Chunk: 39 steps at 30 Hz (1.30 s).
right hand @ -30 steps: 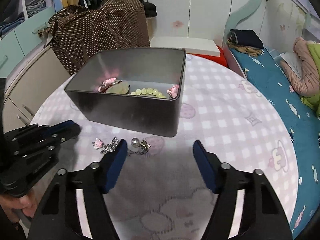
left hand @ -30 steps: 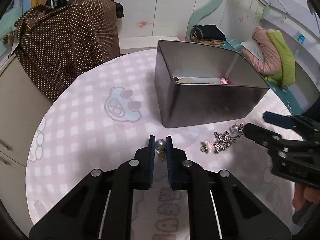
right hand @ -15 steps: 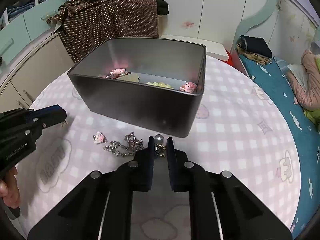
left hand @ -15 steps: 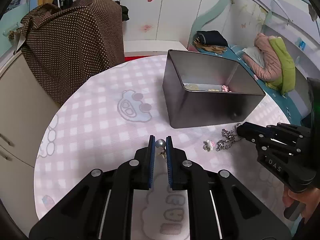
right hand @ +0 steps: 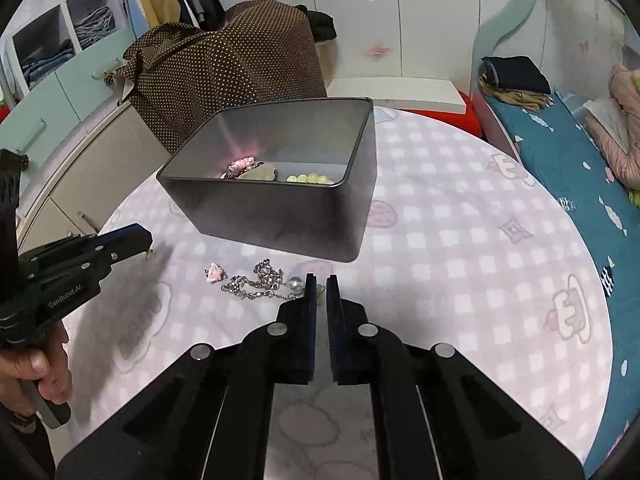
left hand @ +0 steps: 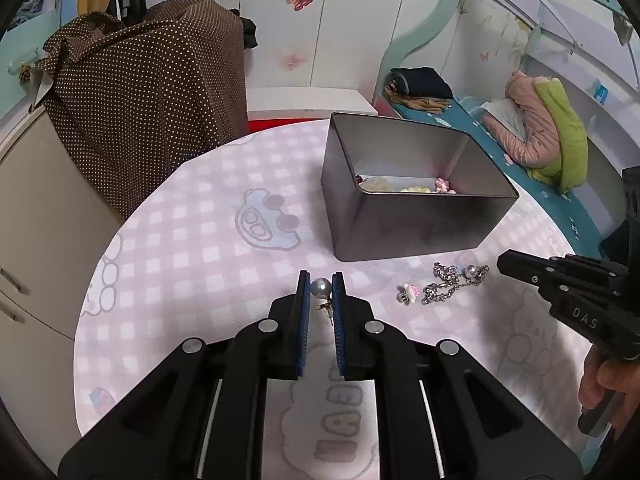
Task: Organize jewelry
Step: 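Carry both pearl earrings into the grey box and open both tools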
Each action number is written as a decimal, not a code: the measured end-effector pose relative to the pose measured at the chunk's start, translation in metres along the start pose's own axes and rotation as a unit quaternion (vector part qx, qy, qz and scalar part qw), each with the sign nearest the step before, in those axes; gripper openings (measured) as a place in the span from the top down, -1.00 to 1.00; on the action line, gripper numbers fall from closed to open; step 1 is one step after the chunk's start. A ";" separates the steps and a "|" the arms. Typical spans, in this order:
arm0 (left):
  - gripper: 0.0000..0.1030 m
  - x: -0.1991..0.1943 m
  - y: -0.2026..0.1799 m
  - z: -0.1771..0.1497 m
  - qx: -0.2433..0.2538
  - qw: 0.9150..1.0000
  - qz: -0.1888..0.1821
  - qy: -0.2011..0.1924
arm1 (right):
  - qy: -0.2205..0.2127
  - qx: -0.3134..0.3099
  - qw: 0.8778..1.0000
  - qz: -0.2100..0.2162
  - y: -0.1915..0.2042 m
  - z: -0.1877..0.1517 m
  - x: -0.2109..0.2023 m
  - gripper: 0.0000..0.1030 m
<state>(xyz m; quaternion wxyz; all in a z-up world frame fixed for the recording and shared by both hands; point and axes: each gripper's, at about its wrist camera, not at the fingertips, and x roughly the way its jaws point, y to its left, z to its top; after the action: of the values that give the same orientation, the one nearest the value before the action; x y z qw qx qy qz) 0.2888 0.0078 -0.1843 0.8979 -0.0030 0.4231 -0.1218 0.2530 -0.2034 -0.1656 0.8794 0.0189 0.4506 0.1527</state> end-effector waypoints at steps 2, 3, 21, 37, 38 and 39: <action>0.79 0.000 0.000 0.000 0.000 1.000 0.001 0.000 | 0.009 -0.014 1.000 -0.005 0.005 0.000 0.005 0.85; 0.79 0.000 0.000 -0.001 0.000 1.000 0.000 0.001 | 0.011 -0.023 1.000 -0.010 0.008 0.000 0.008 0.84; 0.79 0.001 0.000 -0.002 0.005 1.000 -0.003 0.004 | 0.023 -0.071 0.997 -0.016 0.019 0.007 0.031 0.73; 0.79 -0.010 -0.001 0.006 0.002 1.000 -0.007 -0.008 | -0.019 -0.015 0.998 0.055 0.002 0.013 -0.020 0.82; 0.79 -0.013 -0.002 0.008 0.004 1.000 -0.007 -0.012 | -0.024 -0.013 0.998 0.061 0.003 0.016 -0.026 0.82; 0.79 -0.016 -0.003 0.010 0.006 1.000 -0.007 -0.016 | -0.029 -0.012 0.997 0.065 0.003 0.019 -0.031 0.82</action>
<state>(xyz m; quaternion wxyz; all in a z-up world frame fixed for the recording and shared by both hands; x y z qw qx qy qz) 0.2864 0.0077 -0.1655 0.9037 -0.0029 0.4076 -0.1306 0.2499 -0.2075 -0.1295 0.8803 0.0421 0.4212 0.2141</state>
